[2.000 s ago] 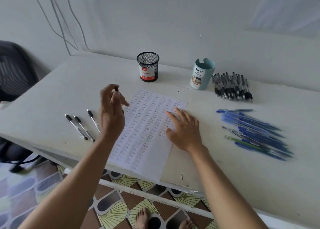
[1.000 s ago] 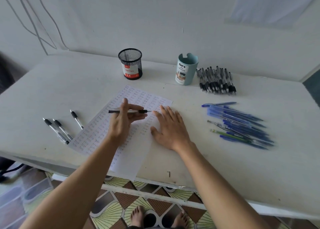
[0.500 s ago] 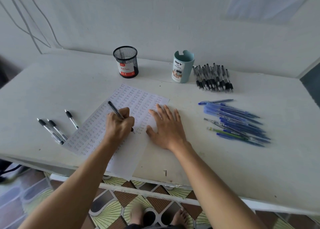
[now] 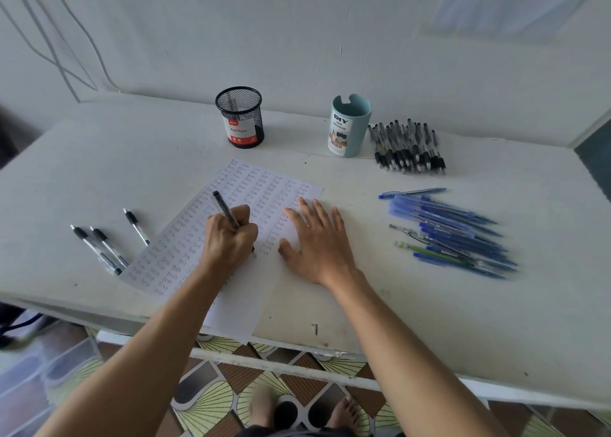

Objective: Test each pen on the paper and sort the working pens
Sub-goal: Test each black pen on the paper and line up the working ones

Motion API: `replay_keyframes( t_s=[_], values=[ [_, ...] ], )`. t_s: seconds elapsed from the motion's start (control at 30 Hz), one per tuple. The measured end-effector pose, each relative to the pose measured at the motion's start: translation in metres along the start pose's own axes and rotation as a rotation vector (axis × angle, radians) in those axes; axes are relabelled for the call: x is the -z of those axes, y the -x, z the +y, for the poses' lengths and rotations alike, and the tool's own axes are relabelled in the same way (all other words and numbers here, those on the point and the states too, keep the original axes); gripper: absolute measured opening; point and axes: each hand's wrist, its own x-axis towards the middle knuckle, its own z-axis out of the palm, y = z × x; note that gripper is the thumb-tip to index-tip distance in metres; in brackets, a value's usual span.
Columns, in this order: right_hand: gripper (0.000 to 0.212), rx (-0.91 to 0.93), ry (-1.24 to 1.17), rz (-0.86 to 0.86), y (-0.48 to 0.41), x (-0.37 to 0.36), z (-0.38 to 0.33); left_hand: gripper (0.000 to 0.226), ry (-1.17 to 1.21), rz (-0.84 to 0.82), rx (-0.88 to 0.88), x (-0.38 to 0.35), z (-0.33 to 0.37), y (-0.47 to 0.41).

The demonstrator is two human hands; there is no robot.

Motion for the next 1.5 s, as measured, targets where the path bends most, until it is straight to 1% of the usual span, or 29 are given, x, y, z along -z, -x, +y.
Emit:
replay_keyframes(
  t_s=[0.2,0.37,0.7,0.9,1.03,1.2,1.5],
  values=[
    [0.066,-0.003,0.0,0.003,-0.0002,0.0016,0.0009,0.034,0.031,0.001,0.007,-0.0007,0.0026,0.0009],
    [0.066,-0.002,-0.01,0.0,0.0,0.0019,-0.0002,0.04,-0.005,-0.031,-0.028,-0.0004,-0.0016,-0.0009],
    [0.067,-0.006,-0.012,0.002,-0.0003,0.0009,0.0002,0.036,0.004,-0.055,-0.03,-0.0023,-0.0028,-0.0012],
    [0.066,-0.005,-0.017,-0.003,-0.0006,0.0003,0.0016,0.038,-0.011,-0.059,-0.032,-0.0033,-0.0013,-0.0006],
    [0.073,-0.006,-0.014,0.001,-0.0011,-0.0004,0.0008,0.042,0.001,-0.054,-0.034,-0.0043,0.0,-0.0009],
    [0.066,0.0,-0.027,0.017,-0.001,-0.0017,0.0017,0.045,-0.016,-0.062,-0.055,-0.0053,0.001,0.0],
    [0.066,0.005,-0.028,0.026,-0.0008,-0.002,0.0018,0.046,-0.006,-0.047,-0.062,-0.0058,-0.0029,-0.0015]
  ],
)
